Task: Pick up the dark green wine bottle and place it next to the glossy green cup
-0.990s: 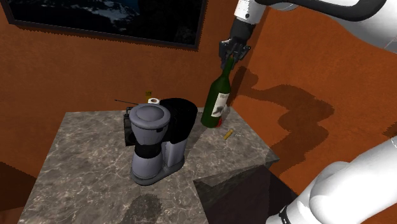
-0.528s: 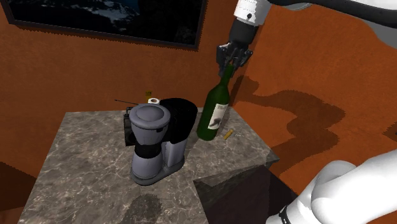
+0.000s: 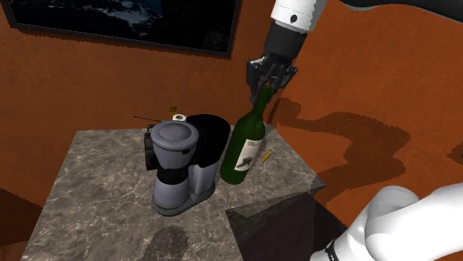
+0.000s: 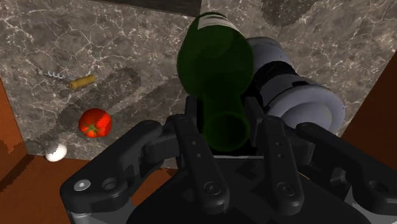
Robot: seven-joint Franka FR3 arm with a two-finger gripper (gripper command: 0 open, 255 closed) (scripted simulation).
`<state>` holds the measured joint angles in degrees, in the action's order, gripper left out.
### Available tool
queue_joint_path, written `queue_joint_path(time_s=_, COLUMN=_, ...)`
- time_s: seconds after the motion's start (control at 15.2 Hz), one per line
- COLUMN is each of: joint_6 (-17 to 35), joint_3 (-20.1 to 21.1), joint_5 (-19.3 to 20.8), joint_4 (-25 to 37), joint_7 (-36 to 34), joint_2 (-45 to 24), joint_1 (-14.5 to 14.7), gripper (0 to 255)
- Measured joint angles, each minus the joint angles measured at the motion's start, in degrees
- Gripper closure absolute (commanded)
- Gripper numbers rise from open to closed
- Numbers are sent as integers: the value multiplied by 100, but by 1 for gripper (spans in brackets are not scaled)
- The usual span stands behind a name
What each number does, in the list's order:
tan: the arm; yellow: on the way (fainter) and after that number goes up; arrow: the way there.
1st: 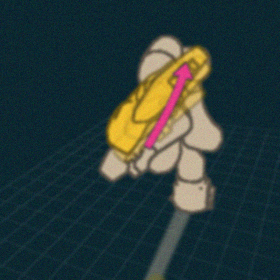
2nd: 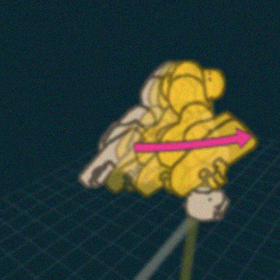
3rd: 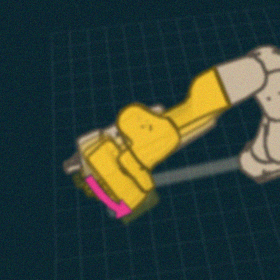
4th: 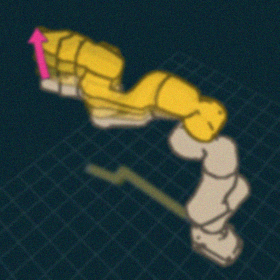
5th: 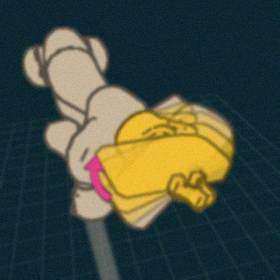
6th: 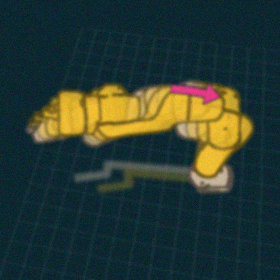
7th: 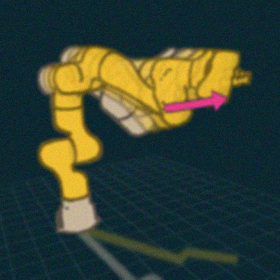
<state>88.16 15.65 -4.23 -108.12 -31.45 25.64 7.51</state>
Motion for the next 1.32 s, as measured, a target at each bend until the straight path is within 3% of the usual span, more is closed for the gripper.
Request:
queue_joint_path(time_s=0.46, joint_6=-144, joint_3=632, joint_5=-295, joint_4=-95, joint_7=-862, joint_2=302, joint_1=281, gripper=255)
queue_joint_path(time_s=1.32, joint_6=-317, joint_3=2298, joint_5=-624, joint_4=692, joint_7=-2870, joint_2=-126, joint_1=581, gripper=255)
